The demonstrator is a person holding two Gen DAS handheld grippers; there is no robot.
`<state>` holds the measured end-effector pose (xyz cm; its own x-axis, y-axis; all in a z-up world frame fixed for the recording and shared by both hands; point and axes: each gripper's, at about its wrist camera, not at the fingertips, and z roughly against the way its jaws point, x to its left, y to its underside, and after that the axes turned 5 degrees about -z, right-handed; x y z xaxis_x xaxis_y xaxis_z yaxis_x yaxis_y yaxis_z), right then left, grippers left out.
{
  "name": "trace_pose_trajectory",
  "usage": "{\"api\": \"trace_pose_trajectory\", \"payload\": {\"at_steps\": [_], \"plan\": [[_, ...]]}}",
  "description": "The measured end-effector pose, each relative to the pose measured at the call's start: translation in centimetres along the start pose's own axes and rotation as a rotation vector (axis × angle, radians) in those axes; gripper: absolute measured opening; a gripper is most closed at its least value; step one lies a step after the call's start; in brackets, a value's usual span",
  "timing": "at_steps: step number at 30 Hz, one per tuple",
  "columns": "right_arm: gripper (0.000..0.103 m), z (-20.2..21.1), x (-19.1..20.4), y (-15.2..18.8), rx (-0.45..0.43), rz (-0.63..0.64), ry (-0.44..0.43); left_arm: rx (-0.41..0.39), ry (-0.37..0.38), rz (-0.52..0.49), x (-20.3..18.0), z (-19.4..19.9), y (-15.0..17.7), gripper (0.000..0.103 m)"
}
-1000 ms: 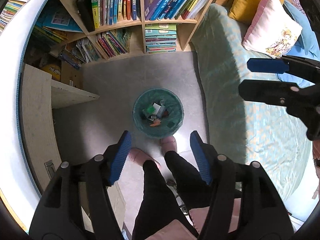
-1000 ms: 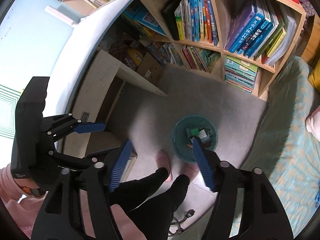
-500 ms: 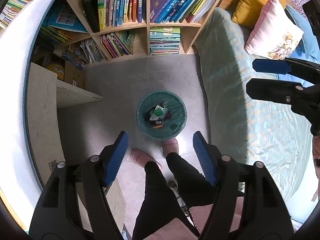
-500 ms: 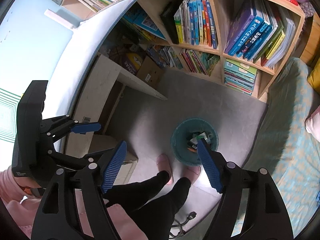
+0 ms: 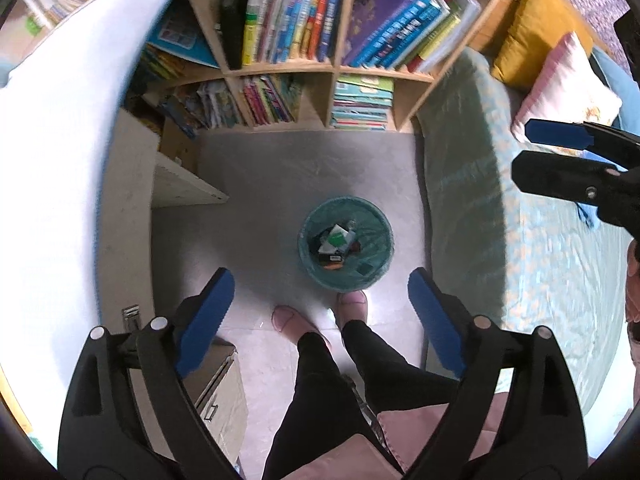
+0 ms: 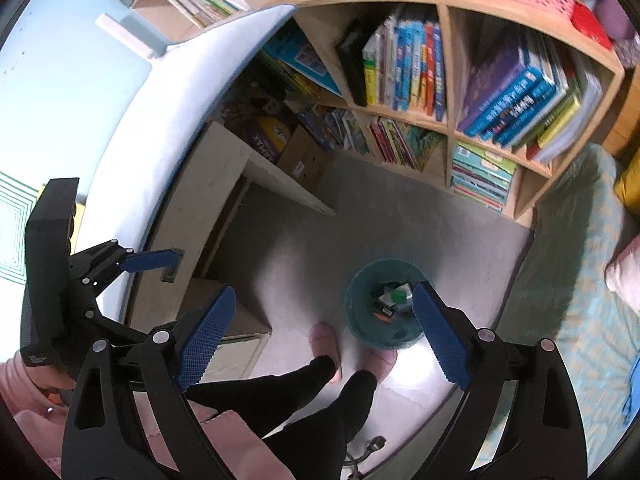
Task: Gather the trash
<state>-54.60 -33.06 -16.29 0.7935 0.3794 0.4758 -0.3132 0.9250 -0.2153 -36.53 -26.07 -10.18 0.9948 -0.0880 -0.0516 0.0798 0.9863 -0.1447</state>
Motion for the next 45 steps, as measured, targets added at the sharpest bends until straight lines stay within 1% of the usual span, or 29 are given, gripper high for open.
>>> {"api": "trace_pose_trajectory", "payload": {"at_steps": [4,11,17,23,36,40,45], "plan": [[0.09,-0.2,2.3,-0.9,-0.007,0.057,-0.014,-0.017,-0.033,0.049,1.7,0.7,0.7,0.087],[0.09,-1.3,7.0,-2.5,0.003,0.168,-0.054,-0.051,-0.062,0.188,6.2,2.1,2.5,0.089],[0.09,-2.8,11.7,-3.4,0.02,0.263,-0.092,-0.08,-0.105,0.308,10.1,3.3,4.9,0.093],[0.09,-4.7,16.4,-4.1,0.043,0.359,-0.124,-0.108,-0.138,0.42,13.6,4.5,7.7,0.094],[0.09,-9.2,26.9,-3.7,0.114,0.543,-0.187,-0.131,-0.19,0.687,21.0,6.3,15.6,0.095],[0.09,-10.4,29.5,-3.4,0.133,0.585,-0.202,-0.111,-0.217,0.753,23.0,6.4,18.1,0.095],[0.09,-12.3,33.0,-2.9,0.159,0.644,-0.212,-0.114,-0.221,0.835,25.1,6.7,21.1,0.095]]}}
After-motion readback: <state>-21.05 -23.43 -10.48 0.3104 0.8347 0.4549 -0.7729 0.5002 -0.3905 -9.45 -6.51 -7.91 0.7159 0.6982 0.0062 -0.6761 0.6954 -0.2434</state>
